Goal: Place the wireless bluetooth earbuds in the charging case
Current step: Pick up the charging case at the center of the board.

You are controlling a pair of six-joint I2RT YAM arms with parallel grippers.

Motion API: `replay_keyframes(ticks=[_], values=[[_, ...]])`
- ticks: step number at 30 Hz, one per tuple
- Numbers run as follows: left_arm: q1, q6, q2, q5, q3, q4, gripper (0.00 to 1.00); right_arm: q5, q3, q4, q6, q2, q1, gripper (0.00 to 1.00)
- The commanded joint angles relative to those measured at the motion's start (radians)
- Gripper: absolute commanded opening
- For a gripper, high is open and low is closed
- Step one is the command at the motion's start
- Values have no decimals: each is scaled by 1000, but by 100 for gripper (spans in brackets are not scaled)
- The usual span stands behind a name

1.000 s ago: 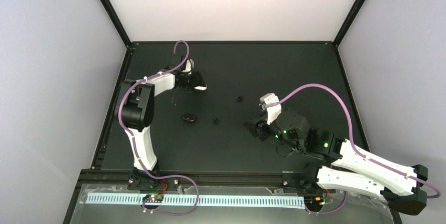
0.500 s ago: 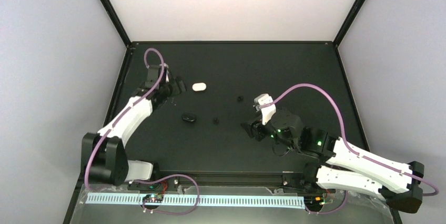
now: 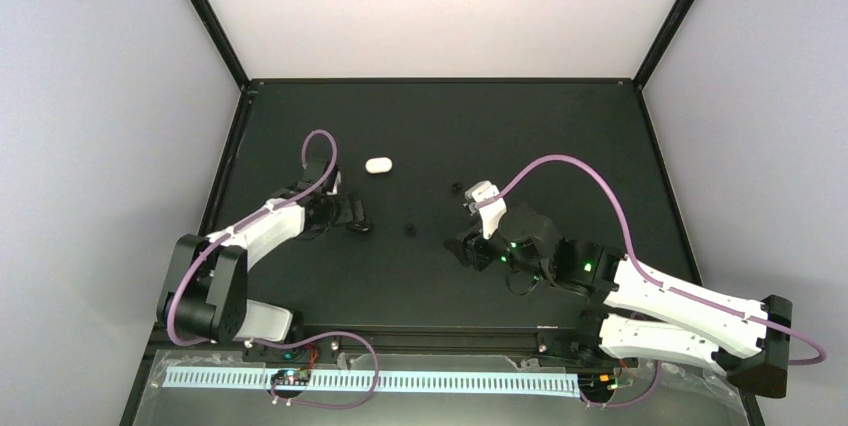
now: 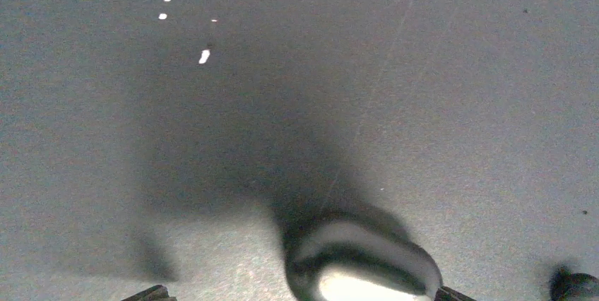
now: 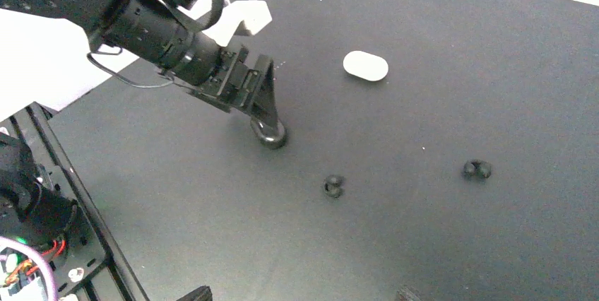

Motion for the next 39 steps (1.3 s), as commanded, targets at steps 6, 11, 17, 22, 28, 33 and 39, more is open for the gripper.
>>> replay_keyframes(ticks=[6,11,17,22,28,33,39], values=[[-74,-3,116,42,78,81,96,-36,-30,36,63,-4,-3,67],[-154,-21,141,35,82,111,92,-27,-47,21,80,-13,-3,68],[-200,-59,114,12,55,97,91,-13,-55,24,79,-10,-4,68],[-188,-72,-147,-78,5,-16,99,-16,-39,92,42,69,-6,68],[-180,-48,-593,-199,15,-255,99,-164,43,240,-1,311,-44,68],[-194,-32,-892,-217,6,-323,99,-236,222,264,-68,592,-45,68],[-196,8,-1037,-173,47,-359,99,-207,443,194,-160,895,-47,67]])
